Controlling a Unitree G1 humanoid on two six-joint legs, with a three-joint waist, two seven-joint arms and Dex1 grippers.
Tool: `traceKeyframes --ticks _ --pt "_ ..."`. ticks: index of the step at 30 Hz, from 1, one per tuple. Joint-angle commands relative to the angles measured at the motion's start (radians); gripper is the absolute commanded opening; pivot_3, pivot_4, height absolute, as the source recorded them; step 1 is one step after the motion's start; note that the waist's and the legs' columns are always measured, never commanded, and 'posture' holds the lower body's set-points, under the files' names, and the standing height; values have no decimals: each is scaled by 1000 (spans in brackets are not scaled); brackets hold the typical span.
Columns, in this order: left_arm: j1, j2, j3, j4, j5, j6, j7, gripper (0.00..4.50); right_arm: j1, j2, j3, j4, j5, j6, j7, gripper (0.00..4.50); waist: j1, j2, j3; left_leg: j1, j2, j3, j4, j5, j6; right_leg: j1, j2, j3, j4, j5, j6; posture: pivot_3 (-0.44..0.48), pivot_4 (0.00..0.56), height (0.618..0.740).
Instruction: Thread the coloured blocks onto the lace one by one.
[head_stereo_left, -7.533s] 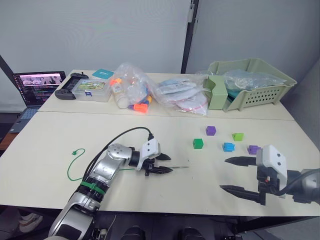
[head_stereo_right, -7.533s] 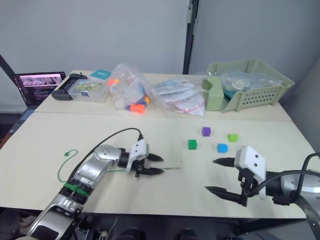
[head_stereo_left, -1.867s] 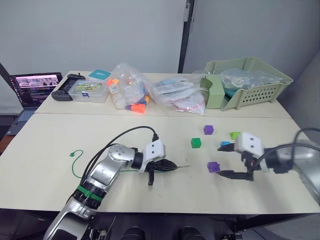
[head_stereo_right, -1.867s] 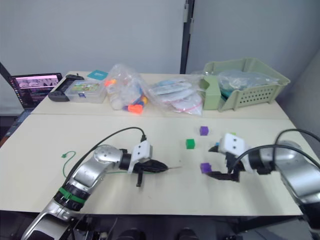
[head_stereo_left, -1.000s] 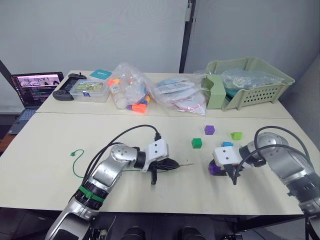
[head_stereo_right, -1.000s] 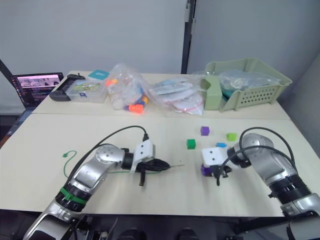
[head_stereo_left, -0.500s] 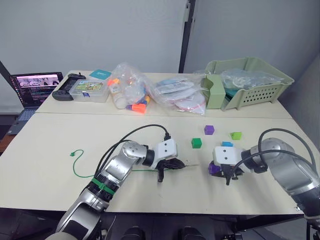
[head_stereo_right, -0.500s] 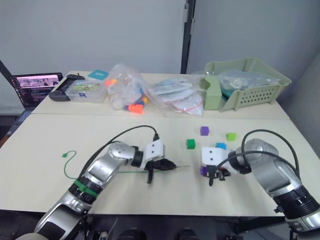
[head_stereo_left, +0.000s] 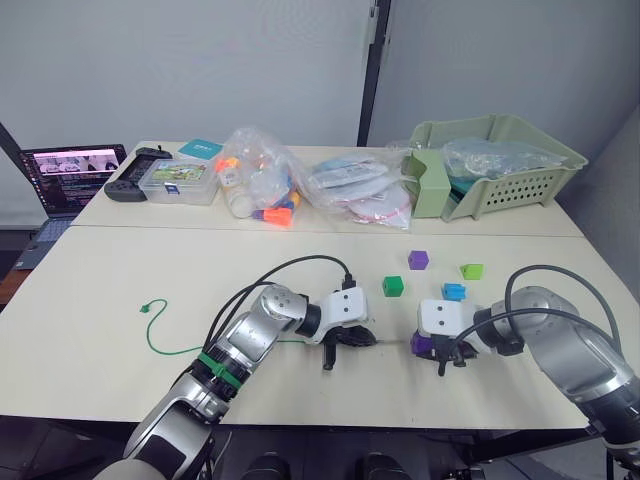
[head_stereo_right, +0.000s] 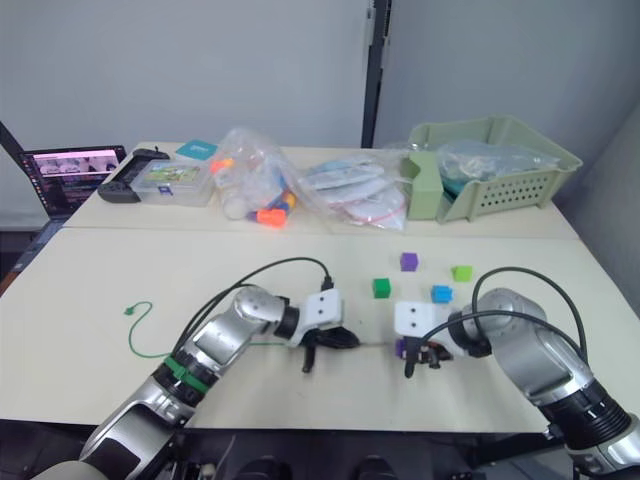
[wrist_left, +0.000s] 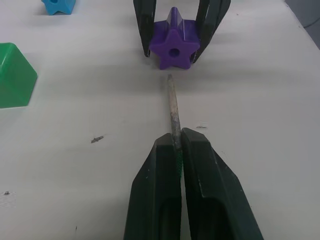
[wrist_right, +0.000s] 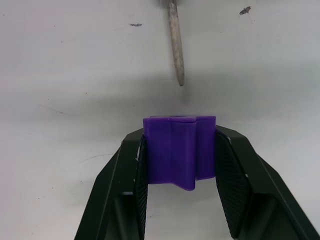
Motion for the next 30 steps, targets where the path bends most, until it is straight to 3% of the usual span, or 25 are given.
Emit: traceKeyframes --ticks 1,17,30 --pt "-26 -13 -1 -13 3 -15 -8 0 -7 0 10 -13 -3 10 -2 1343 0 0 0 0 0 0 0 0 0 0 0 0 0 0 0 0 150 737" --pt "-33 -64 -8 21 16 -31 11 0 -16 8 11 -37 6 29 0 1343 0 0 0 0 0 0 0 0 0 0 0 0 0 0 0 0 150 737" --pt "-66 -202 6 156 24 -107 57 0 5 -8 -5 -69 24 54 -2 1343 0 0 0 0 0 0 0 0 0 0 0 0 0 0 0 0 150 737"
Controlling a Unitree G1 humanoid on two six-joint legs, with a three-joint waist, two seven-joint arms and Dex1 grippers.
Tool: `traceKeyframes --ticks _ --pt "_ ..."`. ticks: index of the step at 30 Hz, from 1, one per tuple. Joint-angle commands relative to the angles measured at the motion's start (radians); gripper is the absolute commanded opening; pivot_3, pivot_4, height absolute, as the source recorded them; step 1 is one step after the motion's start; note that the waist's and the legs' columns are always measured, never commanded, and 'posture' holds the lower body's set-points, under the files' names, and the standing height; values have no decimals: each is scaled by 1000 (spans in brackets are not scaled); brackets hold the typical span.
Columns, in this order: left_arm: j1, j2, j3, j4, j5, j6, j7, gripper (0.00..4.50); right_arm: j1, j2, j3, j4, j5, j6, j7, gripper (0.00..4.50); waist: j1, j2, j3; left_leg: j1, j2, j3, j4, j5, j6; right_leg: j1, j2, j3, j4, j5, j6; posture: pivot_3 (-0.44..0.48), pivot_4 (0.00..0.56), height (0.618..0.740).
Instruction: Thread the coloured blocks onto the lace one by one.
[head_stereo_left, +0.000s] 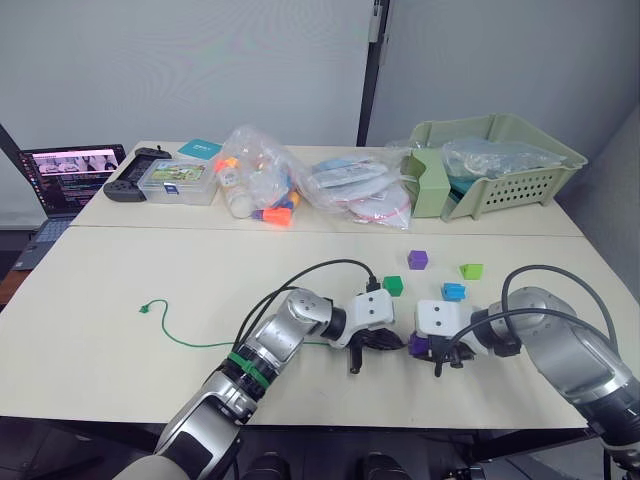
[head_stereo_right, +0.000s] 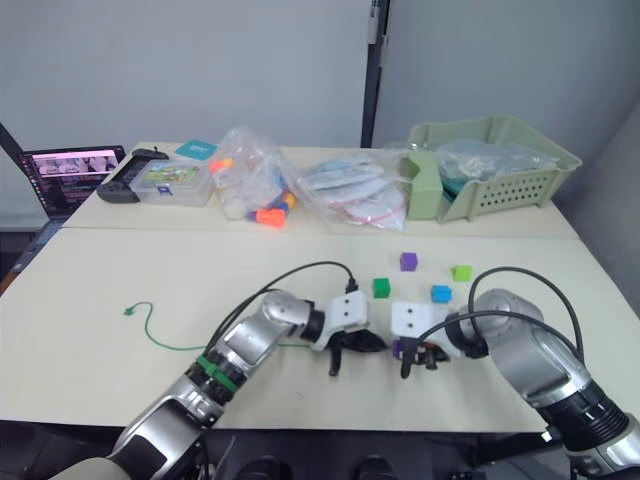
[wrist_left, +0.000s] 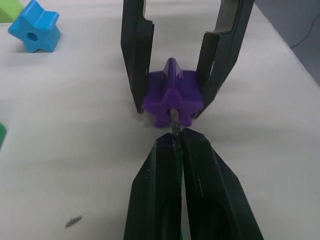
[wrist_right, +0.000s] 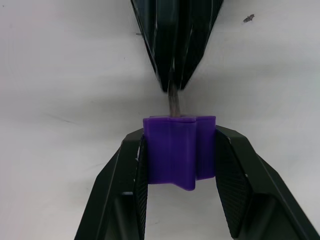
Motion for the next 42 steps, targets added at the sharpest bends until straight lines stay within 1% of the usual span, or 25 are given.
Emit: traceKeyframes --ticks 1,7,8,10,11,14,16,17,18,21,26,29,36,37,42 --pt "-30 -22 13 0 0 -36 14 0 6 -14 -13 -33 13 16 -1 1343 0 0 0 0 0 0 0 0 0 0 0 0 0 0 0 0 150 737" --pt "-29 -36 17 11 4 -46 15 0 3 -15 -11 -35 15 22 -6 1343 0 0 0 0 0 0 0 0 0 0 0 0 0 0 0 0 150 737" --pt "-30 -35 19 13 3 -46 14 551 2 -15 -10 -33 15 22 -6 1343 0 0 0 0 0 0 0 0 0 0 0 0 0 0 0 0 150 737" --pt "-28 -26 24 6 -2 -42 4 974 -1 -14 -9 -30 15 21 -7 1343 0 0 0 0 0 0 0 0 0 0 0 0 0 0 0 0 150 737" --pt "-26 -19 27 -1 -4 -38 -2 1261 -2 -13 -8 -28 14 19 -8 1343 0 0 0 0 0 0 0 0 0 0 0 0 0 0 0 0 150 737" --pt "-17 15 26 -29 -7 -21 -31 2219 -3 -14 -7 -23 14 16 -7 1343 -1 0 0 0 0 0 0 0 0 0 0 0 0 0 0 0 150 737" --pt "-8 51 24 -52 -5 -12 -54 2995 -2 -15 -6 -19 14 13 -6 1343 -1 0 0 0 0 0 0 0 0 0 0 0 0 0 0 0 150 737" --pt "-2 68 23 -64 -6 -12 -65 3186 -3 -14 -5 -16 13 11 -5 1343 -1 0 0 0 0 0 0 0 0 0 0 0 0 0 0 0 150 737" --pt "5 84 25 -79 -4 -14 -67 3214 -5 -13 -3 -12 13 9 -5 1343 -1 0 0 0 0 0 0 0 0 0 0 0 0 0 0 0 150 737" --pt "24 113 28 -110 -5 -16 -65 3214 -13 -7 1 -3 11 4 -5 1343 -1 0 0 0 0 0 0 0 0 0 0 0 0 0 0 0 150 737" --pt "40 111 28 -111 -3 -17 -45 3214 -22 -2 5 3 13 2 -5 1343 0 0 0 0 0 0 0 0 0 0 0 0 0 0 0 0 150 737" --pt "40 98 30 -107 -6 -17 -36 2424 -24 -2 5 3 14 2 -5 1343 0 0 0 0 0 0 0 0 0 0 0 0 0 0 0 0 150 737" --pt "35 79 37 -99 -14 -16 -36 75 -21 -3 4 -3 16 7 -6 1343 0 0 0 0 0 0 0 0 0 0 0 0 0 0 0 0 150 737" --pt "32 75 39 -96 -17 -16 -37 0 -21 -2 4 -4 16 9 -6 1343 0 0 0 0 0 0 0 0 0 0 0 0 0 0 0 0 150 737" --pt "18 45 35 -71 -13 -23 -30 0 -20 0 6 -8 17 12 -8 1342 0 0 0 0 0 0 0 0 0 0 0 0 0 0 0 0 150 737"
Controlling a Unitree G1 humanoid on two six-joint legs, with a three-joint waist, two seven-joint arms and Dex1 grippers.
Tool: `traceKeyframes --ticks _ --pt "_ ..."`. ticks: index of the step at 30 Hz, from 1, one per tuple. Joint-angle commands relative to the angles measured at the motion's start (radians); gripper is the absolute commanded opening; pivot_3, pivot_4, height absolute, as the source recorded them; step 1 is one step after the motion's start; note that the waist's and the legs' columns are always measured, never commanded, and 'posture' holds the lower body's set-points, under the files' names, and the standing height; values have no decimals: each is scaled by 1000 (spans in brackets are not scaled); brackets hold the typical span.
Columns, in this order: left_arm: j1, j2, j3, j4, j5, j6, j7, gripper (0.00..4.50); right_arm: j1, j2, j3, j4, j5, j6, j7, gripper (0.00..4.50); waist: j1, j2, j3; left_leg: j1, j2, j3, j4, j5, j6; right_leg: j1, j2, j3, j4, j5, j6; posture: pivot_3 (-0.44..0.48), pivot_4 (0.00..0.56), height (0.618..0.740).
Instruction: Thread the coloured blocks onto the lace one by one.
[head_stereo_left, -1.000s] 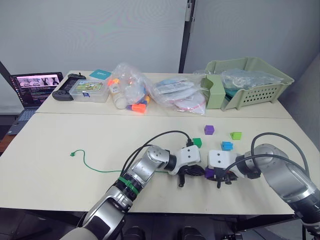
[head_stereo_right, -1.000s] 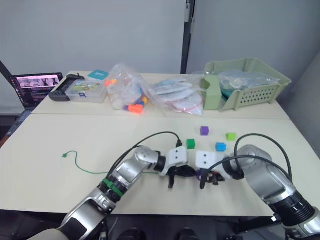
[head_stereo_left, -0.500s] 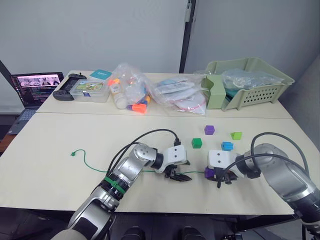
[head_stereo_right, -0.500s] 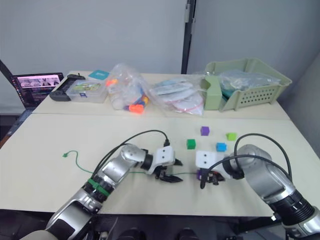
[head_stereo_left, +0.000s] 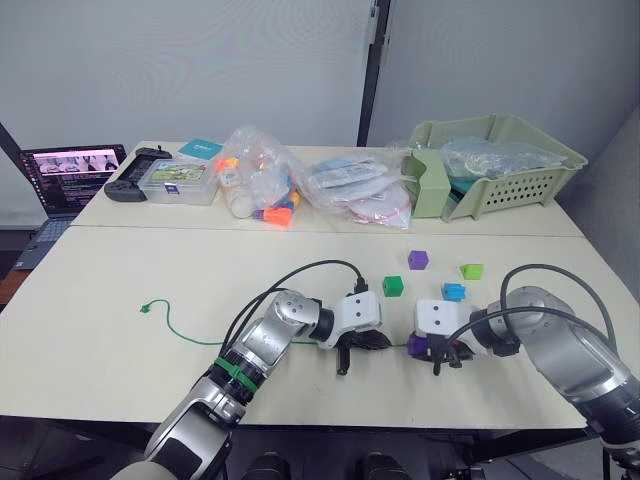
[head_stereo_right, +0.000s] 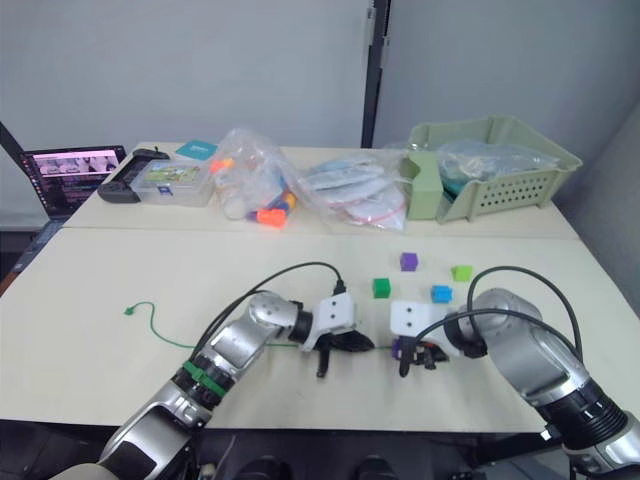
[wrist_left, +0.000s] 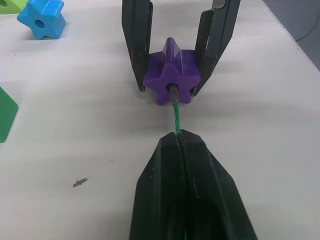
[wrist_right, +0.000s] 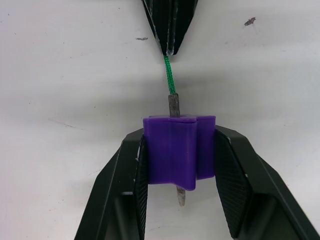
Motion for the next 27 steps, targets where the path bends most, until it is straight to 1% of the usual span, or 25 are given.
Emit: traceKeyframes --ticks 1,7,9,12,15,16,21,27 --pt "-31 -37 8 12 -17 -17 10 0 -9 1 -4 -17 10 -1 0 1342 0 0 0 0 0 0 0 0 0 0 0 0 0 0 0 0 150 737" --pt "-65 -97 8 70 -9 -38 23 0 -10 2 -3 -17 10 -2 0 1342 0 0 0 0 0 0 0 0 0 0 0 0 0 0 0 0 150 737" --pt "-68 -99 10 76 -8 -42 22 0 -9 2 -3 -18 10 0 0 1342 -1 0 0 0 0 0 0 0 0 0 0 0 0 0 0 0 150 737" --pt "-66 -77 19 67 -7 -40 18 0 -5 -2 -6 -20 11 2 1 1342 -1 0 0 0 0 0 0 0 0 0 0 0 0 0 0 0 150 737" --pt "-57 -37 23 37 -9 -32 4 773 -3 -2 -6 -22 12 4 0 1342 -2 0 0 0 0 0 0 0 0 0 0 0 0 0 0 0 150 737" --pt "-54 -29 23 28 -13 -28 0 1154 -3 -1 -6 -23 12 4 0 1342 -2 0 0 0 0 0 0 0 0 0 0 0 0 0 0 0 150 737" --pt "-32 12 16 -14 -6 -13 -6 2756 -7 6 0 -18 11 1 -2 1342 0 0 0 0 0 0 0 0 0 0 0 0 0 0 0 0 150 737" --pt "-16 8 2 -12 3 -1 7 2806 -16 12 4 -13 9 -3 1 1342 -2 0 0 0 0 0 0 0 0 0 0 0 0 0 0 0 150 737"
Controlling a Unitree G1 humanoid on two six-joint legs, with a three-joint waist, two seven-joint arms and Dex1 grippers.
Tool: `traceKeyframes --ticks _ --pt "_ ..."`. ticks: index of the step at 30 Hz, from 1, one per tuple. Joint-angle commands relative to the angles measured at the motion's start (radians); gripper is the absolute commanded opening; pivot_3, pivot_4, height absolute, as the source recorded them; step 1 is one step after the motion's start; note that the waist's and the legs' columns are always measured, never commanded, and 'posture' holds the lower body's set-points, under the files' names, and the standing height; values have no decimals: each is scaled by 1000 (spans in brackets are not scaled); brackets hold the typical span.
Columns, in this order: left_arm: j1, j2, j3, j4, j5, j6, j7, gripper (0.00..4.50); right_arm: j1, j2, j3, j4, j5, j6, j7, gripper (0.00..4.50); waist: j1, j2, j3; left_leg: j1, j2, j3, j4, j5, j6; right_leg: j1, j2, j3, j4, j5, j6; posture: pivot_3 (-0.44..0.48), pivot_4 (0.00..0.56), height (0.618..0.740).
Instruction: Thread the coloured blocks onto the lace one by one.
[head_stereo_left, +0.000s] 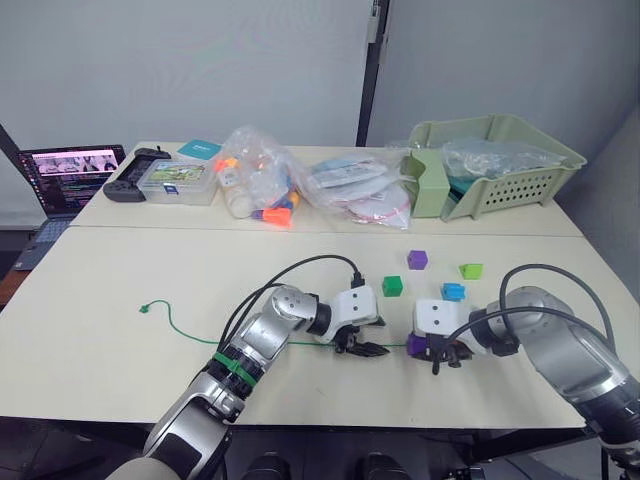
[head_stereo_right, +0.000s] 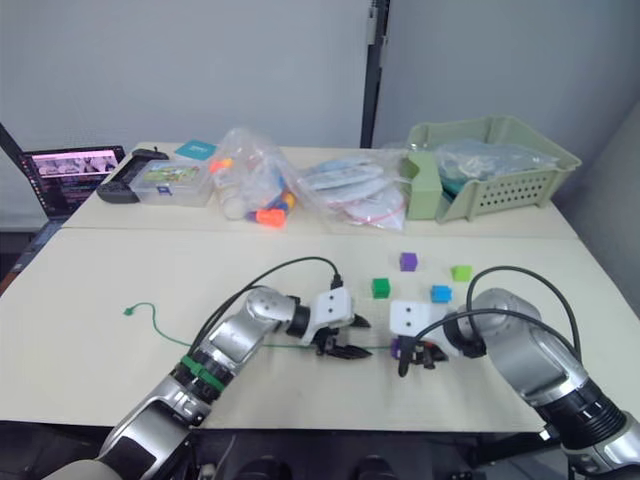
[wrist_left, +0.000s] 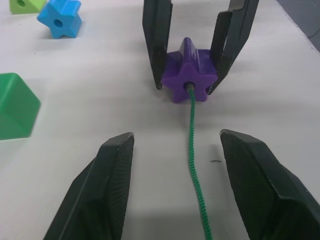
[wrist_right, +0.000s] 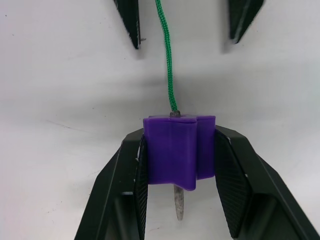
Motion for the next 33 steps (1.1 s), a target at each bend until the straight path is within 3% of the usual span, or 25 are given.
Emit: traceKeyframes --ticks 1,4,13,27,33 --pt "-1 -13 -5 -28 -1 2 10 2806 -15 4 3 -11 9 -5 4 1342 0 0 0 0 0 0 0 0 0 0 0 0 0 0 0 0 150 737" --pt "-4 -21 -5 -9 0 7 18 2806 -16 4 4 -10 8 -6 3 1342 0 0 0 0 0 0 0 0 0 0 0 0 0 0 0 0 150 737" --pt "-9 -31 -3 4 -11 -2 2 7 -14 0 1 -11 9 -4 0 1342 0 0 0 0 0 0 0 0 0 0 0 0 0 0 0 0 150 737" --pt "-67 -136 -5 102 -6 -56 28 0 -16 5 3 -13 9 3 -4 1342 1 0 0 0 0 0 0 0 0 0 0 0 0 0 0 0 150 737" --pt "-69 -108 10 97 -12 -56 12 0 -11 3 -1 -18 11 9 -7 1342 1 0 0 0 0 0 0 0 0 0 0 0 0 0 0 0 150 737"
